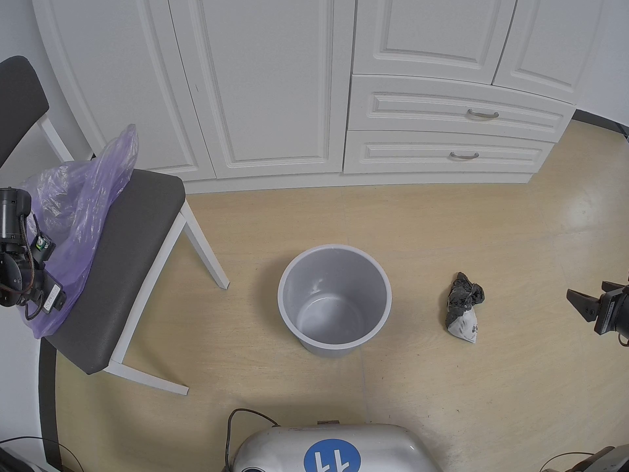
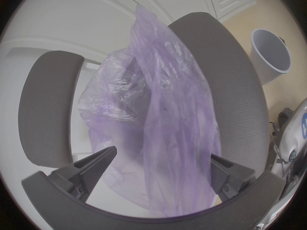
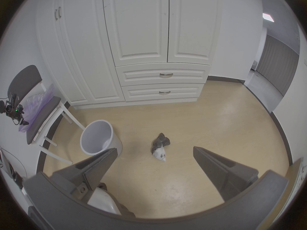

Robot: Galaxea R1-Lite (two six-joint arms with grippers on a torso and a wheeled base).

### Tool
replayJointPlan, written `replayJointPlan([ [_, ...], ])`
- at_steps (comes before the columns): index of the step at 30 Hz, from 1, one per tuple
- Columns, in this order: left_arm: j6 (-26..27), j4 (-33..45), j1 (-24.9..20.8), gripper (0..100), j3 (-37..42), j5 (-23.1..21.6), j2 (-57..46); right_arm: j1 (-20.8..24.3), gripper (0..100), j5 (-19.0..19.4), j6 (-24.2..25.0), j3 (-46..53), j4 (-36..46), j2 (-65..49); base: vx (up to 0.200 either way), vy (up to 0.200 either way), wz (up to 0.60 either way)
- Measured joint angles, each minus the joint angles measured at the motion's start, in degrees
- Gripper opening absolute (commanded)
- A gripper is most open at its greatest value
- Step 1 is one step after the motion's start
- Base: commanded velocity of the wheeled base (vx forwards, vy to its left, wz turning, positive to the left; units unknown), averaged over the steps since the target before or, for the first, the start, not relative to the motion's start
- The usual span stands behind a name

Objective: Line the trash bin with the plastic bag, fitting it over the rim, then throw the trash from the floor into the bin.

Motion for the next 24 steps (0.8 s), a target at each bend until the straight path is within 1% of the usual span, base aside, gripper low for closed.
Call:
replayJointPlan([
  [5, 0.79, -1.3, 2.72, 100, 0.11, -0.13, 0.13, -0.5, 100, 0.05, 0.0, -0.09, 0.02, -0.09, 0.0, 0.0, 0.0],
  [9, 0.79, -1.44, 3.61, 100, 0.89, -0.27, 0.16, -0.59, 100, 0.05, -0.05, -0.09, 0.0, -0.3, 0.0, 0.0, 0.0],
  [10, 0.79, -1.44, 3.69, 0, 1.08, -0.29, 0.16, -0.59, 100, 0.05, -0.05, -0.09, 0.0, -0.35, 0.0, 0.0, 0.0],
  [18, 0.3, -3.08, 3.91, 0, 1.66, -0.33, 0.24, -0.13, 100, 0.05, -0.2, 0.04, 0.0, -0.8, 0.0, 0.0, 0.0],
  [24, 0.46, -10.12, 4.55, 0, 4.41, -0.51, -0.23, 0.3, 100, 0.05, -0.55, 0.45, 0.02, -1.02, 0.0, 0.0, 0.0],
])
